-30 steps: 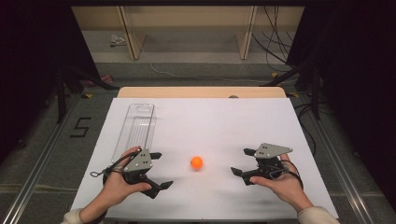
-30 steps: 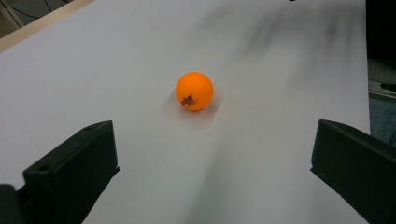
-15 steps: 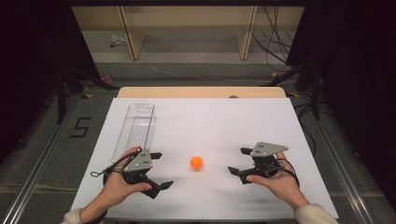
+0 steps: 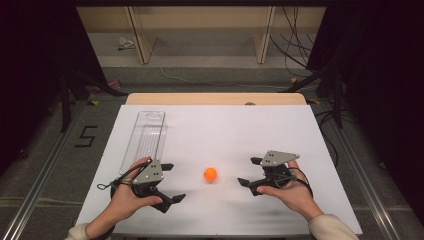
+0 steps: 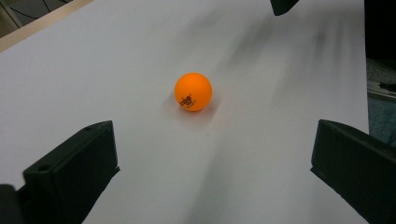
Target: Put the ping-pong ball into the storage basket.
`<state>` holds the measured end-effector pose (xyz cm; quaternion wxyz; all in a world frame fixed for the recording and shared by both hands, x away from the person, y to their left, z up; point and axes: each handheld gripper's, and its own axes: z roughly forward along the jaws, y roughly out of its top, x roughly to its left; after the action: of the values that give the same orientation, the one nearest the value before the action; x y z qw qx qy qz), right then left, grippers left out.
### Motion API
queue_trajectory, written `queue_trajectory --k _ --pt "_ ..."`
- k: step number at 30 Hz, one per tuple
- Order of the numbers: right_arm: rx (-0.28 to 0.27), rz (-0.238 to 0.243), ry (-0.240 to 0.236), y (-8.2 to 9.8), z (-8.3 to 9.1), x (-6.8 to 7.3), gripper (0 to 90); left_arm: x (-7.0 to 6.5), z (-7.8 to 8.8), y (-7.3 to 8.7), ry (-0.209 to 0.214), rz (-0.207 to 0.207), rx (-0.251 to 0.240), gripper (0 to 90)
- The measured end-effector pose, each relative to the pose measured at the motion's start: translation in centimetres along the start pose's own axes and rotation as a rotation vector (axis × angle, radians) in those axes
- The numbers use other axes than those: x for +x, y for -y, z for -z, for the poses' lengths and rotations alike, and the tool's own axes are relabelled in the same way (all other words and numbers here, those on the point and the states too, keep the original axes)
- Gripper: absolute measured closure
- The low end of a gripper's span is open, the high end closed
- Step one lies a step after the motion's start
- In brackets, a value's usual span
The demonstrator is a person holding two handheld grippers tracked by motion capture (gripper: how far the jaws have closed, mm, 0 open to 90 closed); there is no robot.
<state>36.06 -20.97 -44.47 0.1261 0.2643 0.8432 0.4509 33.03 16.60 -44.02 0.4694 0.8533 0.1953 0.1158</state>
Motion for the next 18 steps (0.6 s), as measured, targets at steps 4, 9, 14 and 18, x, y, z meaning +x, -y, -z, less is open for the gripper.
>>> queue_trajectory --k 4,9,14,18 --pt "0.002 0.005 -0.006 -0.1 -0.4 0.1 15.9 0.0 0.0 0.0 0.0 0.0 0.0 0.0" --pt "0.005 0.012 -0.013 -0.4 -0.8 0.2 15.9 0.0 0.0 0.0 0.001 0.0 0.0 0.0" --pt "0.01 0.016 -0.021 -0.6 -1.2 0.4 15.9 0.0 0.0 0.0 0.0 -0.001 -0.001 0.0" --pt "0.01 0.02 -0.024 -0.7 -1.5 0.4 15.9 0.0 0.0 0.0 0.001 -0.001 0.0 0.0"
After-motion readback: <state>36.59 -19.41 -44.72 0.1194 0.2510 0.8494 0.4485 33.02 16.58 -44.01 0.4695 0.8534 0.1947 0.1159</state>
